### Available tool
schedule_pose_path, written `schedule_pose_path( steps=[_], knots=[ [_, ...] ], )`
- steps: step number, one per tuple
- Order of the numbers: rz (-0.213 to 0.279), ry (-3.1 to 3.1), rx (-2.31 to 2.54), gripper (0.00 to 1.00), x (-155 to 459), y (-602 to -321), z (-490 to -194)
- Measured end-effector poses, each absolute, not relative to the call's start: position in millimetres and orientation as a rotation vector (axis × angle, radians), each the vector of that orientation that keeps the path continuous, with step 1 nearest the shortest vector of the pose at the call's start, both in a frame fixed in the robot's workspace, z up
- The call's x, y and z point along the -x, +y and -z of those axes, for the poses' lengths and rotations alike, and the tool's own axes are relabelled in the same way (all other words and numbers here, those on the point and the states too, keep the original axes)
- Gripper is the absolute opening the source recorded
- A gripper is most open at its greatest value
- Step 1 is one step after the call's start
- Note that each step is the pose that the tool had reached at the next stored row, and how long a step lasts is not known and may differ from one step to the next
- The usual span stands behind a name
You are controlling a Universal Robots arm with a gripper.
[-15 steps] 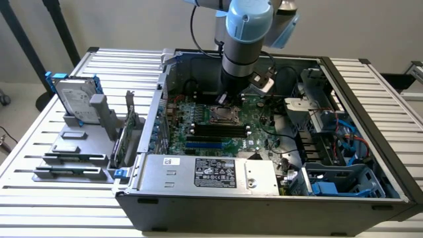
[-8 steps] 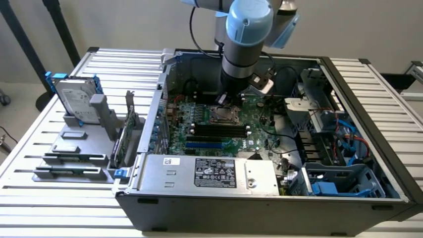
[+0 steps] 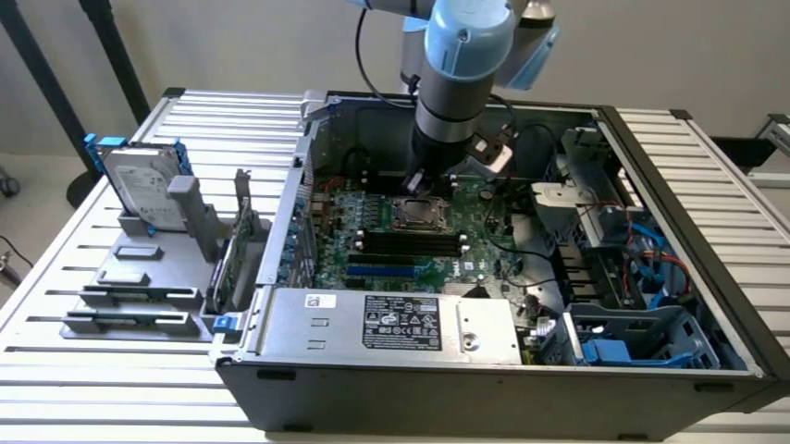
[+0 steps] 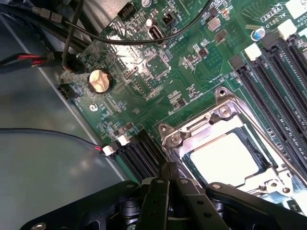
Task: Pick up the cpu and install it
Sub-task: 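Install the first cpu locking lever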
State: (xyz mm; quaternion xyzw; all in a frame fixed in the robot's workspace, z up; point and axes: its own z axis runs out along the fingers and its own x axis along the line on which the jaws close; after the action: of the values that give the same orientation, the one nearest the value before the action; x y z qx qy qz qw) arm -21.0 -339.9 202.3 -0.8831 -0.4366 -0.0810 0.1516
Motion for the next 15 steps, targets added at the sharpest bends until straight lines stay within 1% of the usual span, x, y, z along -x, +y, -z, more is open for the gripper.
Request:
schedule_pose_path(
  steps=[8,15],
  knots=[
    [0.226,-1.25,2.535,0.11,23,-355,-219],
    [0.225,-1.25,2.535,0.11,35,-371,-225]
  ],
)
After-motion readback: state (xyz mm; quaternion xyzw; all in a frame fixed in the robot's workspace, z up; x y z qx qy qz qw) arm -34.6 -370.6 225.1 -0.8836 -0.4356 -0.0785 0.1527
